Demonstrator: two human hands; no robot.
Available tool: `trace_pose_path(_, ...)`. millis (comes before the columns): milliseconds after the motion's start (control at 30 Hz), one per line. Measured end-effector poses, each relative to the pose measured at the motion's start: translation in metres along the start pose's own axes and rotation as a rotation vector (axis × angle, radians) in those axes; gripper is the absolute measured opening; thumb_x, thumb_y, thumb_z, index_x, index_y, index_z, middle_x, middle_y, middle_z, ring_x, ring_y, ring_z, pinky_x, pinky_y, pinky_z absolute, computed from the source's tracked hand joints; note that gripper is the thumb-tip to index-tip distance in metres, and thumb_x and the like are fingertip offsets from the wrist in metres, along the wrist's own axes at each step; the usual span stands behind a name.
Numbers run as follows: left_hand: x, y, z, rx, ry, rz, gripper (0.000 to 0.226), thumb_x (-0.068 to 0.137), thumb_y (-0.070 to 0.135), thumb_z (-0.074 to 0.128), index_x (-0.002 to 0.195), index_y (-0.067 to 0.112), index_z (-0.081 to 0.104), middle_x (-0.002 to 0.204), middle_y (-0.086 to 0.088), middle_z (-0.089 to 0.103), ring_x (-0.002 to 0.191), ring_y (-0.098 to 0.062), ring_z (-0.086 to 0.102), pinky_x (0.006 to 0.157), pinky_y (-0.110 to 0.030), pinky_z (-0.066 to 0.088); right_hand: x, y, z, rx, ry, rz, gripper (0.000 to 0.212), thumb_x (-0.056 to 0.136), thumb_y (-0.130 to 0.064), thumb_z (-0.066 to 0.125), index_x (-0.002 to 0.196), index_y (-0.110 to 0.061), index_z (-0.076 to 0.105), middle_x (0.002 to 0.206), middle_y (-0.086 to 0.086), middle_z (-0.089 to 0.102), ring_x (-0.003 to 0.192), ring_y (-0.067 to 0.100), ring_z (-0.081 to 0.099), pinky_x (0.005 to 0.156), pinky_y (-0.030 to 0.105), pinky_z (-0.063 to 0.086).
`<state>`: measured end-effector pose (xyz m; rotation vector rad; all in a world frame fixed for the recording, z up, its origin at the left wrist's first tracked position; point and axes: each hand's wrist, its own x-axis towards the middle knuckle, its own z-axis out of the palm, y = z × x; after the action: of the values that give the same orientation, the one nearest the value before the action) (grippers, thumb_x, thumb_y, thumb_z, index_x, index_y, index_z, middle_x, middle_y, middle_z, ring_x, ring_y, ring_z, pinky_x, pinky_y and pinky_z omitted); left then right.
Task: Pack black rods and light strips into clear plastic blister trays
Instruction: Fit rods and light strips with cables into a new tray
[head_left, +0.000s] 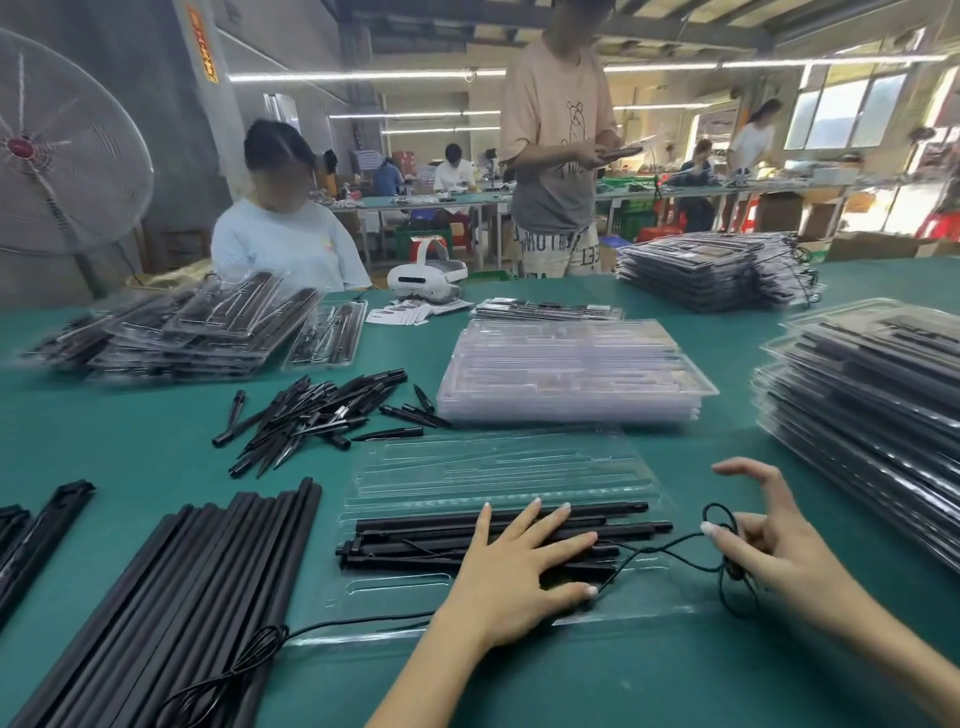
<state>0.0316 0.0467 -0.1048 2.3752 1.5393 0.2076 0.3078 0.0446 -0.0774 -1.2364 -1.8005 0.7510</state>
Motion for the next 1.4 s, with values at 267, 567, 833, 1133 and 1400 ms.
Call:
trace_pose_path(267,0.000,0.000,0.002,-0.018,0.025,-0.008,0.054,0.088,0.070,0.037,0.138,0.063,0.021,0.155,0.029,0.000,0.142,0.005,-0.013,0.113,-0.045,-0.023,0.008,-0.012,-0.003,0.504,-0.081,0.353,0.021,0.085,-0.005,0.058,0.097,-0.006,0.075,0.064,0.014,0.049,0.049,0.013,0.054,0.044,0.019,0.045)
trace_pose_path(567,0.001,-0.002,0.004,-0.002,0.038,-0.002,0.052,0.087,0.071,0.034,0.137,0.066,0.018,0.155,0.030,0.000,0.142,0.005,-0.013,0.113,-0.045,-0.022,0.000,-0.004,-0.006,0.381,-0.178,0.268,0.030,0.072,-0.017,0.071,0.102,-0.015,0.073,0.076,0.009,0.066,0.070,0.012,0.060,0.070,0.018,0.052)
trace_pose_path(833,0.001,-0.002,0.005,0.005,0.051,-0.001,0.052,0.087,0.072,0.033,0.136,0.067,0.018,0.154,0.031,0.001,0.142,0.005,-0.011,0.113,-0.043,-0.022,0.009,0.000,0.017,0.377,0.072,0.115,0.004,0.070,-0.006,0.073,0.072,-0.010,0.074,0.080,0.003,0.074,0.072,0.005,0.067,0.070,0.008,0.049)
trace_pose_path(1133,-0.001,0.000,0.005,0.018,0.059,-0.006,0.050,0.088,0.069,0.033,0.136,0.067,0.018,0.155,0.030,0.002,0.143,0.005,-0.011,0.113,-0.043,-0.022,0.011,-0.012,0.033,-0.088,-0.164,0.041,0.012,0.077,-0.033,0.076,0.067,-0.029,0.070,0.061,0.001,0.068,0.054,0.004,0.053,0.058,0.021,0.042)
trace_pose_path(1400,-0.002,0.000,0.005,0.014,0.055,0.004,0.043,0.095,0.063,0.026,0.136,0.067,0.016,0.155,0.029,0.002,0.143,0.004,-0.010,0.114,-0.044,-0.020,0.005,-0.014,0.029,-0.279,-0.240,-0.122,0.011,0.075,-0.053,0.060,0.073,-0.044,0.064,0.077,-0.027,0.068,0.084,-0.006,0.061,0.100,0.006,0.018)
